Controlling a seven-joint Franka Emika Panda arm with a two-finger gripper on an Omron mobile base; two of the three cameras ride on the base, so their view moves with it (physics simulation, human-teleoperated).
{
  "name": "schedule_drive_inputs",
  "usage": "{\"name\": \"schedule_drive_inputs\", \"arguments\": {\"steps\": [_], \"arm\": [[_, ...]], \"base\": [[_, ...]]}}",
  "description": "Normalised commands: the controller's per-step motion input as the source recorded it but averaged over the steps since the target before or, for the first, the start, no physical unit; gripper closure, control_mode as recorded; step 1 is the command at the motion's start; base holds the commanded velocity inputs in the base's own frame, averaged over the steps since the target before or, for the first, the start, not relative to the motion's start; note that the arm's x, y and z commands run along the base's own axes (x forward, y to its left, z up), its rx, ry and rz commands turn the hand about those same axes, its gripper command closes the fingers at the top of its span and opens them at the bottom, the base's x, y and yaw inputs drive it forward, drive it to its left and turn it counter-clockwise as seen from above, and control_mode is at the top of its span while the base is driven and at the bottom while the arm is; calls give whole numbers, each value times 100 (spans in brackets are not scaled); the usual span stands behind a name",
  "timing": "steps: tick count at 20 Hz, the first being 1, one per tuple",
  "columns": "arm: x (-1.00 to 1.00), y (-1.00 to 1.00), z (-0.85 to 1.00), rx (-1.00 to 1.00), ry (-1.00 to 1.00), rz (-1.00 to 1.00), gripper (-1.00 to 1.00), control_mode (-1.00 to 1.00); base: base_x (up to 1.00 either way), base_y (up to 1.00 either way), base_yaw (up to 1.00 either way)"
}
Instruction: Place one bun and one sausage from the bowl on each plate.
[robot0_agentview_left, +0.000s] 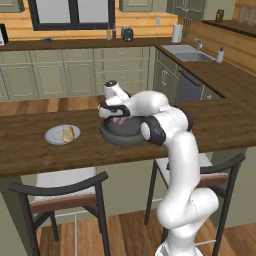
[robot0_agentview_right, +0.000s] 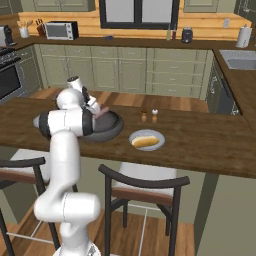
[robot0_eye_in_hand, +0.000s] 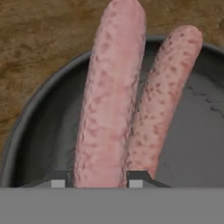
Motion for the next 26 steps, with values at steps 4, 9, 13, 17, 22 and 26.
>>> {"name": "schedule_drive_inputs", "arguments": {"steps": [4,9,13,17,22,26], "arm": [[-73,-15,87,21,-26,-17,100,-100],[-94,0,94,20,-24,-5,100,-100],[-99,-83,56,7,-14,-17,100,-100],[-29,-100,71,5,10,-41,100,-100],[1,-100,47,0,48,-41,100,-100],[0,-100,-57,0,34,-24,100,-100]], "base": [[0,0,0],[0,0,0],[0,0,0],[0,0,0],[0,0,0],[0,0,0]]}}
